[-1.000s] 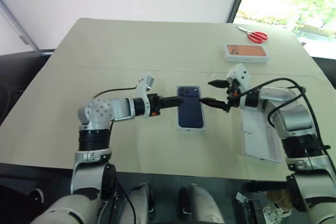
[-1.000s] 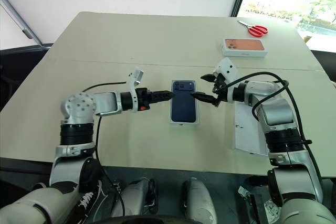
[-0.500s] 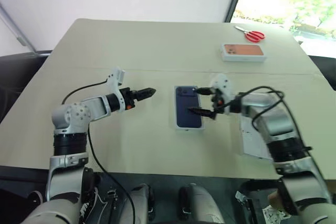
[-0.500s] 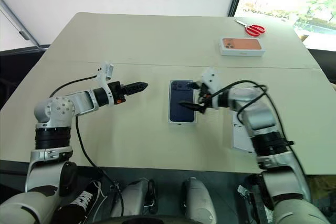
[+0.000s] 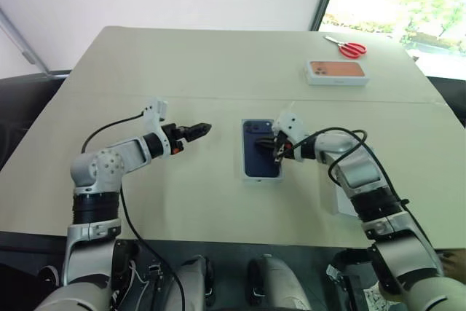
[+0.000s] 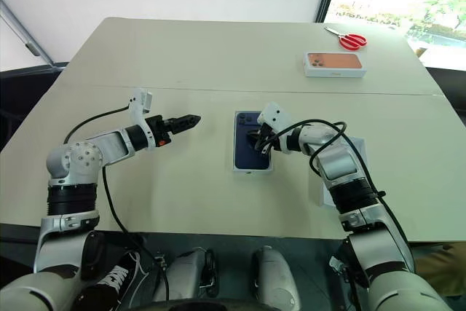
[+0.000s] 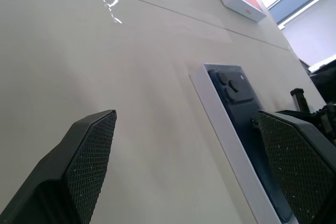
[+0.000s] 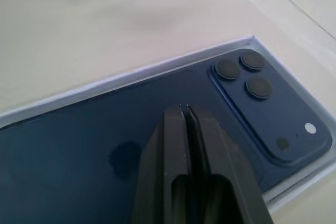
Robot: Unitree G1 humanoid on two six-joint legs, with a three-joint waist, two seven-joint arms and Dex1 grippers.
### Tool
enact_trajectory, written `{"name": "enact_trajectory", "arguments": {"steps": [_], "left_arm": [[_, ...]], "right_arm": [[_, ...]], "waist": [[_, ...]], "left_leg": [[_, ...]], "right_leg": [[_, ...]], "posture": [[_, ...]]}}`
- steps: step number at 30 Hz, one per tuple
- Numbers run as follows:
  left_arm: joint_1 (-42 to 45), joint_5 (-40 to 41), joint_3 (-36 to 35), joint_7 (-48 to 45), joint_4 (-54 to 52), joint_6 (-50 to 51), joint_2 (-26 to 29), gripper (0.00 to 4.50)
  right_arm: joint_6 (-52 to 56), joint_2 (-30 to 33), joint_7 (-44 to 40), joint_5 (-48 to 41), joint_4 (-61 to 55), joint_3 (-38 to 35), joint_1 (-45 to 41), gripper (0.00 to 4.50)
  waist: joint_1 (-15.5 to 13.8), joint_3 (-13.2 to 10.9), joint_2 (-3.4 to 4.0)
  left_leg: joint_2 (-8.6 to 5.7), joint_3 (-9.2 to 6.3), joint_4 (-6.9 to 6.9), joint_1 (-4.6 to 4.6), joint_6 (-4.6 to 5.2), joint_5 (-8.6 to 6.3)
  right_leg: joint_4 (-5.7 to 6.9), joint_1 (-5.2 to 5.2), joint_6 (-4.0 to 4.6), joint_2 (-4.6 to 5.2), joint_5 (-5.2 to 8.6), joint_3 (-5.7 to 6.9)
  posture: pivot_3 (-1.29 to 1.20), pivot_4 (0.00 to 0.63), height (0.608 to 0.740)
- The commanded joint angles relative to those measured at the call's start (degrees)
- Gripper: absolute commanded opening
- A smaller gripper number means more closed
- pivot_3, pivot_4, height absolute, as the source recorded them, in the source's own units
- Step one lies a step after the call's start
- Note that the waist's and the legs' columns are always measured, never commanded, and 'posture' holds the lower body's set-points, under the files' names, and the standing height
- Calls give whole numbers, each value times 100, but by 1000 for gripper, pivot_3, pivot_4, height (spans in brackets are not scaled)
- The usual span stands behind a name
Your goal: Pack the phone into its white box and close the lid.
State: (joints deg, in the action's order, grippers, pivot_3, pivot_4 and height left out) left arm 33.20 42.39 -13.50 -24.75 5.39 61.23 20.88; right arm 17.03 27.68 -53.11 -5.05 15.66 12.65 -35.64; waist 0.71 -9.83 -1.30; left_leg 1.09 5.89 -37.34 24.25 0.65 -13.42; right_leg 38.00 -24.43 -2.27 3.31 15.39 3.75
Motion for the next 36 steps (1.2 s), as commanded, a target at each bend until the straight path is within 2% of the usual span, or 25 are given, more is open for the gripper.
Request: {"name": "enact_trajectory", "arguments": {"steps": [1, 6, 12, 16, 19, 23, 25, 26, 29, 36], "left_arm": [[-20, -98, 94, -35, -238, -182, -6, 4500], [173, -322, 213, 26, 64, -367, -115, 4500], [428, -559, 443, -69, 433, -502, -334, 4500], [622, -976, 1016, -213, 755, -651, -499, 4500], [886, -1356, 1383, -176, 1349, -799, -757, 3663], [1144, -1704, 1753, -377, 1797, -1075, -1076, 1653], [1256, -1798, 1843, -487, 1983, -1081, -1188, 470], [1294, -1832, 1899, -582, 2048, -1075, -1220, 45], [1371, -2196, 2193, -569, 2210, -1066, -1233, 45], [1402, -2317, 2386, -907, 2157, -757, -1340, 45]], "right_arm": [[38, 190, -215, 127, -123, 121, 98, 62], [33, 366, -218, 190, -174, 71, 150, 62], [-19, 436, 10, 34, -114, -385, -46, 62], [-77, 729, 6, 27, 137, -596, -116, 62], [-146, 887, -75, 33, 220, -652, -92, 0], [-284, 933, -57, 164, 286, -567, 8, 0], [-183, 889, -86, 108, 176, -572, 85, 0], [-169, 872, -76, 113, 121, -558, 124, 0], [-185, 856, -66, 179, -55, -467, 287, 0], [-80, 893, -84, 182, -241, -464, 435, 0]], "waist": [[-1, 0, 0], [-13, 1, -1], [-12, 1, -1], [-26, 1, -2], [-39, 1, -2], [-21, 1, -1], [-20, 1, -1], [-24, 1, -1], [-39, 1, -1], [-66, 2, 0]], "left_leg": [[0, 0, 0, -1, 0, 0], [-1, 0, -2, -2, 1, -1], [-1, 1, -2, -3, 1, 0], [-4, 1, -2, -2, 2, 0], [-4, 1, -2, -2, 4, 1], [-5, 3, -2, -2, 9, 2], [-5, 3, -1, -2, 9, 3], [-4, 3, -2, -3, 9, 3], [-5, 3, -2, -2, 9, 3], [-5, 1, -4, -3, 10, 3]], "right_leg": [[0, 2, 0, 0, 0, 0], [0, 4, 0, 0, 0, 0], [0, 5, 0, 0, 0, 0], [0, 5, 0, 0, 0, 0], [0, 6, -1, -1, 0, 1], [0, 6, -2, -2, 0, 0], [0, 5, -2, -3, 0, 0], [0, 6, -2, -3, 0, 0], [0, 6, -3, -3, 0, 1], [0, 7, -3, -2, 1, 1]], "posture": [[0, 150, 740], [0, 150, 740], [0, 150, 740], [0, 150, 740], [0, 150, 740], [0, 150, 740], [0, 150, 740], [0, 150, 740], [0, 150, 740], [0, 150, 740]]}}
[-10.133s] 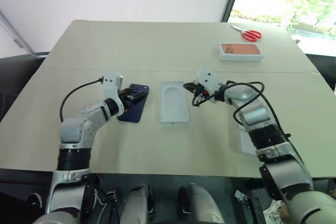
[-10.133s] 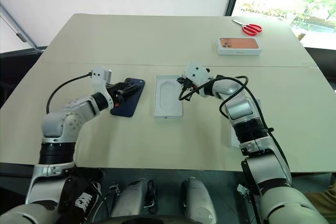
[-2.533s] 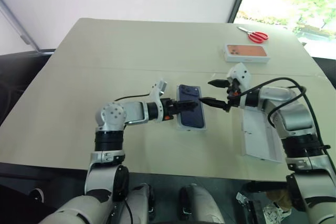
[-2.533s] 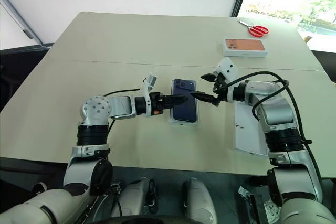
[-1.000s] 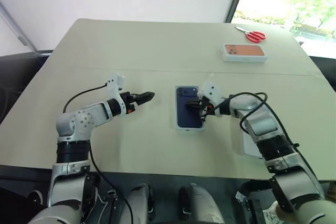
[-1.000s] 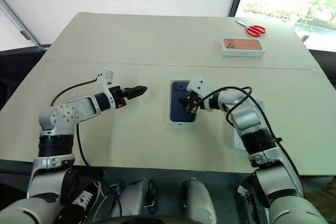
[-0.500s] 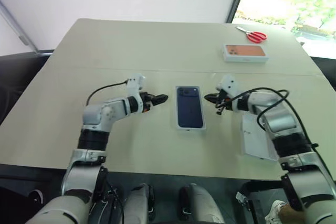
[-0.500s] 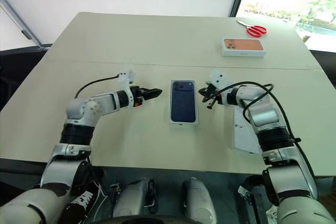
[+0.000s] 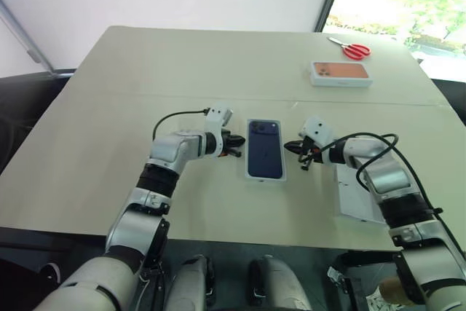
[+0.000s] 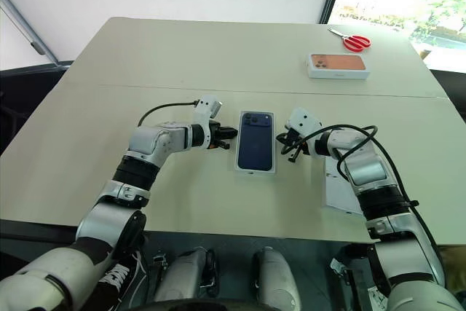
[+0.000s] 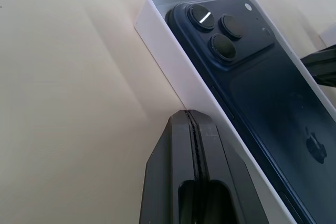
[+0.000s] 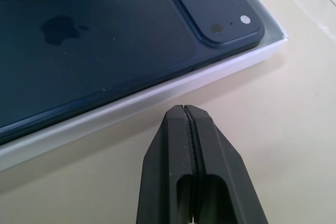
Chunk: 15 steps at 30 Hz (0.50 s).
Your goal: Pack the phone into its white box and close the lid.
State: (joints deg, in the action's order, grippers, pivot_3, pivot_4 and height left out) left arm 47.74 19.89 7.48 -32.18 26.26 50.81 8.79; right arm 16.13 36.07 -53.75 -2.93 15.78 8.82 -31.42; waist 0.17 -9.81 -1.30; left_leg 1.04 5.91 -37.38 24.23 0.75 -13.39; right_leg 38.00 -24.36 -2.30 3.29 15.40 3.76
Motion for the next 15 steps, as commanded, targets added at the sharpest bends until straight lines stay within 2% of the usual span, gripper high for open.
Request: {"name": "enact_trajectory", "arguments": {"steps": [1, 7, 14, 15], "left_arm": [[-30, -90, 289, -179, 78, 319, -134, 45], [-148, -395, 642, -458, -168, 404, 182, 45], [-428, -321, 1114, -992, -951, 951, 493, 45], [-444, -328, 1127, -1017, -1024, 946, 506, 45]], "right_arm": [[31, 59, -46, -51, -276, -87, 23, 0], [51, 105, -56, -10, -387, -97, 57, 0], [447, 448, -711, -300, -1113, -81, 380, 0], [480, 503, -805, -337, -1220, -75, 426, 0]], "waist": [[-30, 0, 0], [-54, 1, 1], [-57, 3, 4], [-65, 3, 4]], "left_leg": [[0, 0, 0, 0, 0, 0], [0, 1, 0, -1, 1, 0], [2, 0, 1, -3, 4, -2], [2, 0, 0, -3, 32, -19]], "right_leg": [[0, 0, 0, 0, 0, 0], [0, 0, 0, 0, 0, 0], [0, 2, 0, 0, 1, -1], [0, 2, 1, 0, 1, -1]], "posture": [[0, 150, 740], [0, 150, 740], [0, 150, 740], [0, 150, 740]]}}
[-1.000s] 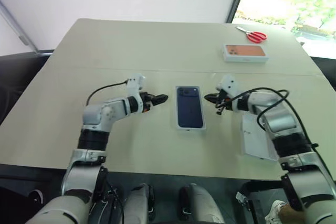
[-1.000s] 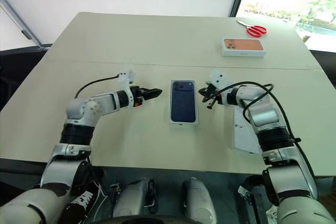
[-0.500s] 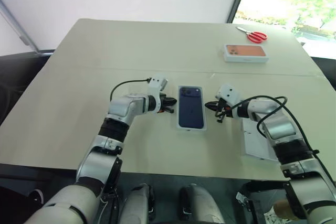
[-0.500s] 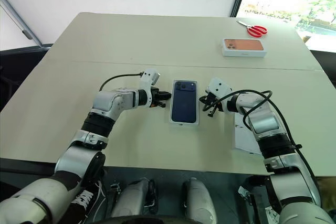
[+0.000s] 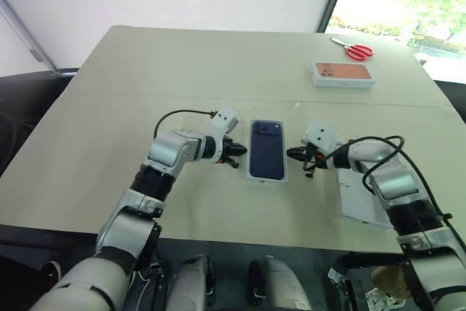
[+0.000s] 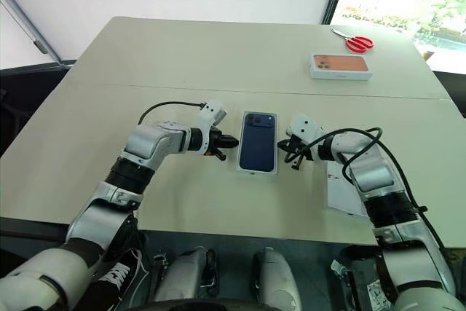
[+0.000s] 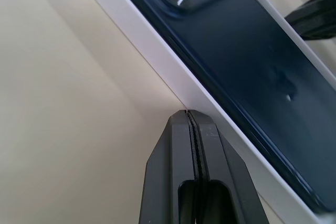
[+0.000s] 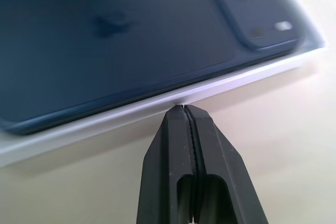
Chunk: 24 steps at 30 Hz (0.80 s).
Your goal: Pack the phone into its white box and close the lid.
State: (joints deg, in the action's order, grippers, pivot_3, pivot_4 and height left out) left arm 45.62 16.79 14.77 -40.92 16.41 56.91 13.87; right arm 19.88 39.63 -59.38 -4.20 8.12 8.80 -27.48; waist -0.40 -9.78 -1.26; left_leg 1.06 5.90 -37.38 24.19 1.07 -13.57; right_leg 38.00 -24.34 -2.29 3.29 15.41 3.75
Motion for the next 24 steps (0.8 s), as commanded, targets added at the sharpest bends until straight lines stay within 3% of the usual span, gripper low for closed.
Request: {"name": "enact_trajectory", "arguments": {"steps": [1, 3, 9, 24], "left_arm": [[-212, 12, 311, -118, -34, 360, -47, 45], [-142, 73, 92, -35, 117, 365, -197, 45], [9, -220, 293, -19, 581, -43, -538, 45], [505, -631, 554, -341, 1387, -573, -1681, 45]], "right_arm": [[78, 141, -191, -171, -449, -79, 19, 0], [52, 79, -27, -83, -326, -86, -64, 0], [25, 62, 21, -11, -243, -35, -90, 0], [167, 873, -55, -102, -599, -650, 777, 0]], "waist": [[-11, 1, 1], [-17, 2, 1], [-58, 6, 7], [-297, 13, 18]], "left_leg": [[0, -1, -1, -2, 6, -4], [0, -1, -2, -2, 8, -5], [-1, -3, -20, -3, 19, -11], [-16, -15, -65, 6, 81, -52]], "right_leg": [[0, 2, 0, 0, 0, 0], [0, 2, 0, 0, 0, 0], [0, 16, 0, 2, 0, 1], [-48, 61, 1, 33, 8, 5]], "posture": [[0, 150, 740], [0, 150, 740], [0, 150, 740], [0, 150, 740]]}}
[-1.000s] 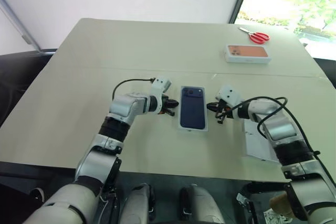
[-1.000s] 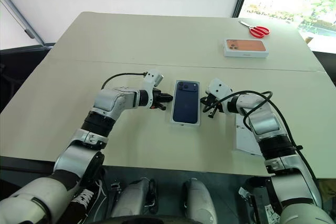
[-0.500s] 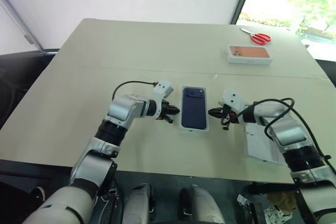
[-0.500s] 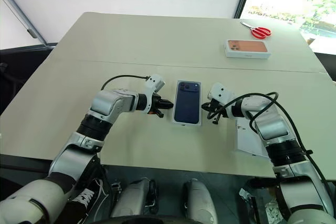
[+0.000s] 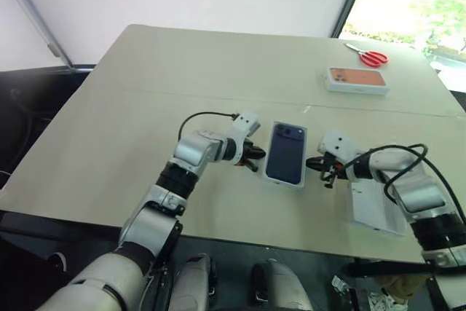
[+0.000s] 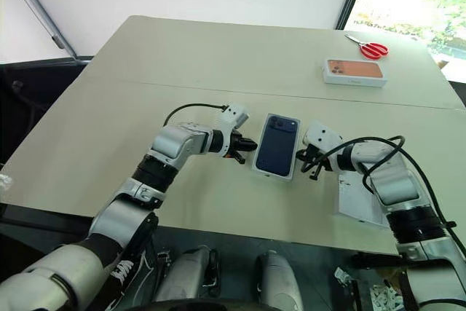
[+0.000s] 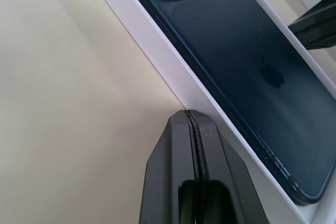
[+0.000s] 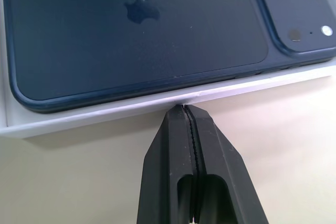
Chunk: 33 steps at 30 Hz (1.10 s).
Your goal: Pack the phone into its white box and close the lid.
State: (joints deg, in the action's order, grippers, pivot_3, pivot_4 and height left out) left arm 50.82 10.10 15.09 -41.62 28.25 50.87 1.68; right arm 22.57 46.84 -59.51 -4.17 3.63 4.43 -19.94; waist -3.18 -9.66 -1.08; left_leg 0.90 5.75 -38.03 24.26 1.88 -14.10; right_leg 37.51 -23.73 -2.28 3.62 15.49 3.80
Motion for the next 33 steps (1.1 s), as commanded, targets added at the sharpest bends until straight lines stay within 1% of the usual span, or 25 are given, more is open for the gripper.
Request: {"name": "enact_trajectory", "arguments": {"steps": [1, 7, 11, 14, 17, 22, 26, 30, 33], "left_arm": [[8, 14, 533, -297, 224, 13, -527, 45], [130, -69, 508, -344, 396, -92, -724, 45], [325, -176, 422, -321, 804, -375, -829, 45], [505, -232, 358, -341, 1078, -559, -918, 45], [639, -260, 300, -369, 1251, -668, -991, 45], [642, -309, 250, -372, 1318, -777, -957, 45], [624, -246, 36, -384, 1093, -755, -702, 45], [471, -68, -226, -532, 514, -548, -198, 45], [226, 7, -223, -715, -40, -412, 247, 45]], "right_arm": [[-149, 223, -28, -86, -112, -264, 53, 0], [-229, 537, -146, -119, -1, -389, 213, 0], [-146, 737, -332, -221, -132, -462, 425, 0], [-131, 780, -321, -246, -141, -498, 477, 0], [-272, 781, -198, -120, 88, -483, 390, 0], [-332, 832, -284, -144, 51, -482, 438, 0], [-403, 832, -214, -101, 133, -507, 352, 0], [-400, 926, -363, -179, 156, -525, 229, 0], [-496, 989, -421, -152, 313, -509, 81, 0]], "waist": [[-22, 0, 0], [-28, 0, 2], [-29, 0, 3], [-28, 0, 3], [-30, 0, 3], [-27, 0, 3], [8, -1, 3], [165, -6, 9], [251, -7, 11]], "left_leg": [[-1, 0, -2, 2, 6, -4], [-2, 2, -2, 10, 16, -11], [-1, 1, 0, 9, 15, -10], [-2, 2, -1, 9, 16, -11], [-2, 2, -2, 9, 17, -11], [-2, 2, -3, 9, 17, -11], [-2, 2, -3, 10, 17, -11], [-1, 2, -2, 15, 14, -9], [1, 2, 6, 15, 3, -2]], "right_leg": [[-11, 3, 0, 2, 0, 0], [-36, 4, -8, 4, -5, 0], [-33, 2, -8, 3, -5, 2], [-35, 4, -8, 3, -5, 3], [-36, 4, -8, 3, -5, 3], [-37, 4, -10, 3, -6, 3], [-37, 3, -11, 3, -7, 3], [-31, -6, -26, 3, -15, 3], [-19, -15, -28, 0, -16, 3]], "posture": [[0, 150, 740], [0, 150, 740], [0, 150, 740], [0, 150, 740], [0, 150, 740], [0, 150, 740], [0, 150, 740], [0, 150, 740], [0, 150, 740]]}}
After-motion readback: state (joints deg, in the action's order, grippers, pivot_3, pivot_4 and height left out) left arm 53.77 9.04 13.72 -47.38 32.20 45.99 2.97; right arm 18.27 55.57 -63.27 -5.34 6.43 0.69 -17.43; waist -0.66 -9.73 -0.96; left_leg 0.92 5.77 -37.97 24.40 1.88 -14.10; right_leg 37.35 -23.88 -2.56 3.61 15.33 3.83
